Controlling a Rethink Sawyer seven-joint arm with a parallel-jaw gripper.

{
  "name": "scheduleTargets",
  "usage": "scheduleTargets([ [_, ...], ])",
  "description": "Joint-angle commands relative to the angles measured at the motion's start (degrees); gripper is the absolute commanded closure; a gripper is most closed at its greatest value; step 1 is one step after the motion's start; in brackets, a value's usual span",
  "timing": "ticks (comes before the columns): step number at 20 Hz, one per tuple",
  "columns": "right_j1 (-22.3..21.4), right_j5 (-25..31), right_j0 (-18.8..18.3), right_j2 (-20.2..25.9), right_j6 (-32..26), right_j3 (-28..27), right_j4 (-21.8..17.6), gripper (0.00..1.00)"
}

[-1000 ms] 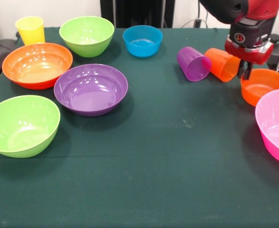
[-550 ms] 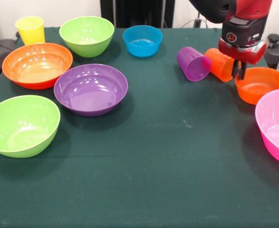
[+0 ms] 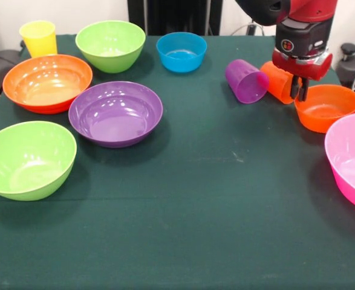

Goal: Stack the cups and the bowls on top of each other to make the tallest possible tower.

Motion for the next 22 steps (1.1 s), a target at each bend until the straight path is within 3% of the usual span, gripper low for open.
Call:
scheduleTargets([
  [1,2.2,0.4,0.2,-6.3,6.4,3.7,-5.8,1.0],
  [22,-1.0,-4.2,3.1,-12.2,11.1,7.5,-5.4,1.0],
])
